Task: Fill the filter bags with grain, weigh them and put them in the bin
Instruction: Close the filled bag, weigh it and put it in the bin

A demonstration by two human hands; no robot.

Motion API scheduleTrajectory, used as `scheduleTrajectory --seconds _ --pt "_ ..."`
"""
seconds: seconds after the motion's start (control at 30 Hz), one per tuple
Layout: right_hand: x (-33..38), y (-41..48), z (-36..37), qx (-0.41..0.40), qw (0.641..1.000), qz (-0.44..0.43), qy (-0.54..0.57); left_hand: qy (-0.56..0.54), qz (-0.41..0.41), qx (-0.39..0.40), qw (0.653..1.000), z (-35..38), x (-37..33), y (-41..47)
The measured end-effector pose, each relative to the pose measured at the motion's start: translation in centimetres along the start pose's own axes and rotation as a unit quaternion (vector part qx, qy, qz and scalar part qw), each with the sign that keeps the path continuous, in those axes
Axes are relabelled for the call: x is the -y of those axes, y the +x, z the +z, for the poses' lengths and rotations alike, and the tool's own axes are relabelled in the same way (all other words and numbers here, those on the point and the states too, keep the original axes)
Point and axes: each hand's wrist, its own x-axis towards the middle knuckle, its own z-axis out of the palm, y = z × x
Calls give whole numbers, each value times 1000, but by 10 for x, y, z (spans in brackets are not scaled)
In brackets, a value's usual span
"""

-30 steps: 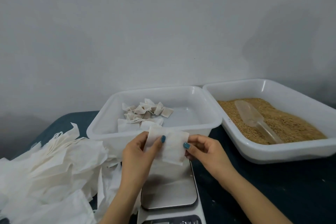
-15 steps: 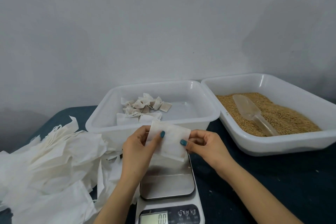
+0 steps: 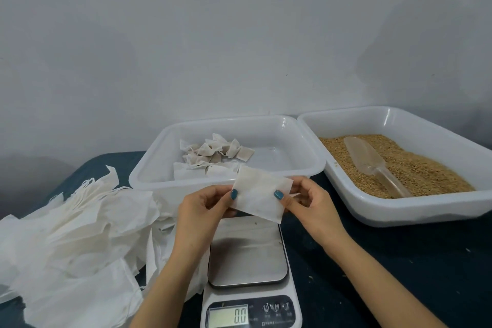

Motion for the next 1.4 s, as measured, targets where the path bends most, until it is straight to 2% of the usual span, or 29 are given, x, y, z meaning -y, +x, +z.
scheduleTrajectory --seconds 0.1,0.23,0.27,0.43,0.5,0.53,0.67,0.73,0.9,1.17,1.4 --pt "4 -3 3 -32 998 -39 -28 -8 2 -13 1000 0 -3 -1" --pt "10 -14 10 41 993 -99 -44 0 18 -22 1000 3 -6 -4" --pt "10 -16 12 35 990 -118 -70 6 26 -26 999 4 -7 -5" --pt "9 -19 14 -118 970 -175 -121 21 60 -63 996 3 -10 -6" --pt "7 -16 11 -143 954 -209 -158 23 59 -81 995 3 -10 -5" --pt "5 -15 10 -128 954 -219 -161 26 60 -86 994 3 -10 -6" --pt "6 -19 18 35 977 -185 -95 72 69 -73 992 8 -10 -11" --pt "5 -21 23 65 977 -172 -104 115 82 -53 989 11 -12 -15" --pt "5 -22 22 45 982 -148 -109 183 123 -12 975 19 -17 -25" --pt "2 -20 21 41 986 -131 -98 203 137 8 970 28 -16 -29" --pt "2 -18 20 37 989 -117 -77 171 85 27 981 26 -13 -26"
